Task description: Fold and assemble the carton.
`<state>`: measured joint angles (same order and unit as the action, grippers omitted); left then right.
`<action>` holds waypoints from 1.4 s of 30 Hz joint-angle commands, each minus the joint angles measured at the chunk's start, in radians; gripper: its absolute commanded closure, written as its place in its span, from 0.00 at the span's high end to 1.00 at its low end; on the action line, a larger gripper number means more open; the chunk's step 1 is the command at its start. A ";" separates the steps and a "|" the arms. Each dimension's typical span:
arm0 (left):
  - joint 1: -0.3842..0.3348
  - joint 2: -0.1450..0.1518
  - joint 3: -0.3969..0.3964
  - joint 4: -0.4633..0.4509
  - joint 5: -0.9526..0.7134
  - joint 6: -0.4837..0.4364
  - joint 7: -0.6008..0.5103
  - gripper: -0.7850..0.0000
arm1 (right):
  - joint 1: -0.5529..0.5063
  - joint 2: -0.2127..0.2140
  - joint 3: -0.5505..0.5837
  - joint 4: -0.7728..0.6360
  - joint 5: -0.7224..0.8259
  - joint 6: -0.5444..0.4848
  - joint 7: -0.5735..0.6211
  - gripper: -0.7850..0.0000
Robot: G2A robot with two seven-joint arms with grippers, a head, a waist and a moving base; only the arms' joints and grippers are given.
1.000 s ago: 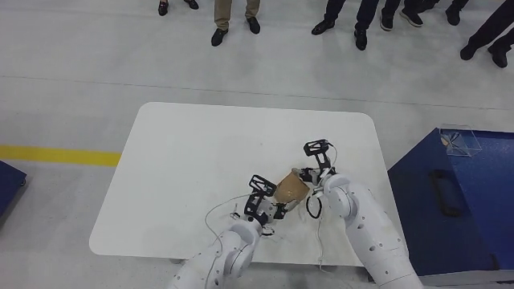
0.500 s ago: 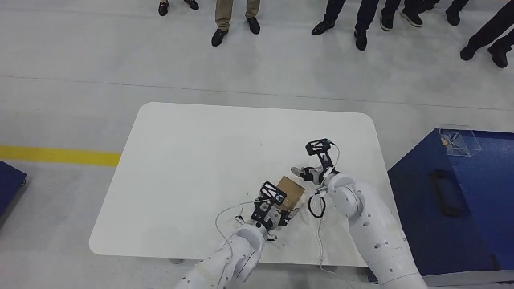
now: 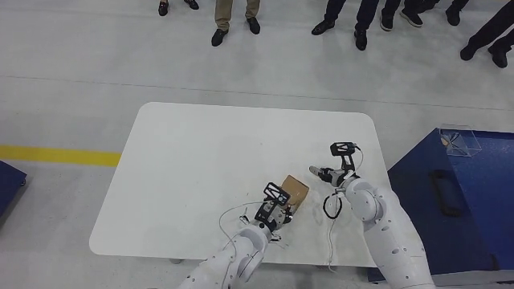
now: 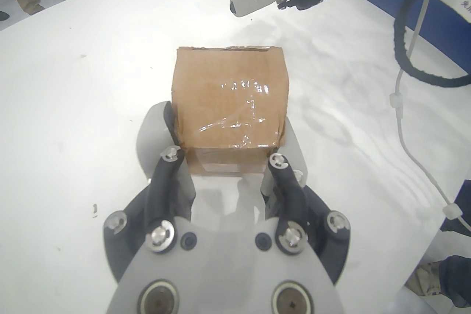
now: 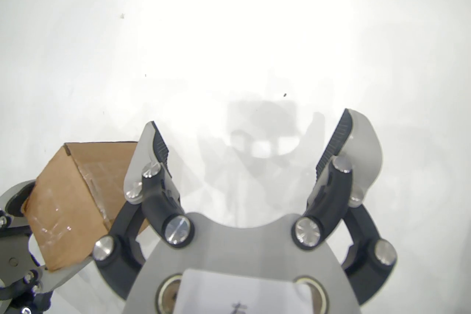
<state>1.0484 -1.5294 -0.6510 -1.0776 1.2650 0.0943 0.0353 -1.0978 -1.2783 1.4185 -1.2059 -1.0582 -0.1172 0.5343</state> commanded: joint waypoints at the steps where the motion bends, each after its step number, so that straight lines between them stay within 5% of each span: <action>1: 0.008 -0.001 -0.008 -0.013 -0.010 -0.010 0.010 0.00 | -0.004 0.002 0.015 -0.006 0.011 0.012 -0.006 1.00; 4: 0.036 -0.002 -0.041 -0.058 -0.098 -0.048 0.044 0.00 | -0.015 0.006 0.052 -0.019 0.057 0.037 -0.020 1.00; 7: 0.090 -0.004 -0.116 -0.127 -0.364 -0.146 0.043 0.00 | -0.027 0.009 0.092 -0.031 0.133 0.047 -0.018 1.00; 11: 0.136 -0.010 -0.234 -0.173 -0.909 -0.252 -0.183 0.00 | -0.035 0.012 0.102 -0.037 0.159 0.041 0.009 1.00; 15: 0.113 -0.007 -0.296 -0.118 -1.137 -0.233 -0.375 0.00 | -0.035 0.012 0.083 -0.038 0.155 0.043 0.010 1.00; 16: 0.106 -0.006 -0.306 -0.096 -1.145 -0.215 -0.378 0.24 | -0.035 0.011 0.079 -0.038 0.155 0.044 0.009 1.00; 17: 0.101 -0.007 -0.306 -0.083 -1.149 -0.196 -0.378 0.69 | -0.034 0.011 0.075 -0.038 0.154 0.046 0.010 1.00; 18: 0.099 -0.009 -0.305 -0.071 -1.171 -0.180 -0.392 1.00 | -0.034 0.011 0.071 -0.039 0.153 0.047 0.010 1.00; 25: 0.091 -0.011 -0.312 -0.042 -1.166 -0.107 -0.333 1.00 | -0.022 0.011 0.046 -0.032 0.145 0.052 0.013 1.00; 30: 0.154 0.005 -0.367 -0.175 -1.135 -0.149 -0.254 1.00 | -0.020 0.010 0.031 -0.030 0.149 0.052 0.010 1.00; 33: 0.203 0.024 -0.361 -0.280 -0.882 -0.212 -0.140 1.00 | -0.023 0.009 0.016 -0.030 0.152 0.048 0.008 1.00; 34: 0.220 0.029 -0.345 -0.307 -0.774 -0.215 -0.096 0.82 | -0.023 0.008 0.010 -0.028 0.152 0.049 0.007 1.00; 35: 0.226 0.033 -0.324 -0.327 -0.643 -0.200 -0.056 0.42 | -0.023 0.007 0.003 -0.026 0.150 0.050 0.005 1.00; 37: 0.235 0.037 -0.266 -0.349 -0.395 -0.161 0.013 0.00 | -0.021 0.006 -0.009 -0.020 0.149 0.051 0.001 1.00; 42: 0.194 0.021 -0.148 -0.295 -0.041 0.063 0.040 0.00 | -0.013 0.004 -0.026 0.002 0.147 0.051 -0.007 1.00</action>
<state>1.2514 -1.5015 -0.8306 -1.3862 1.1458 0.1116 0.0901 -1.1123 -1.2737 1.3961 -1.2089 -0.9108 -0.0665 0.5282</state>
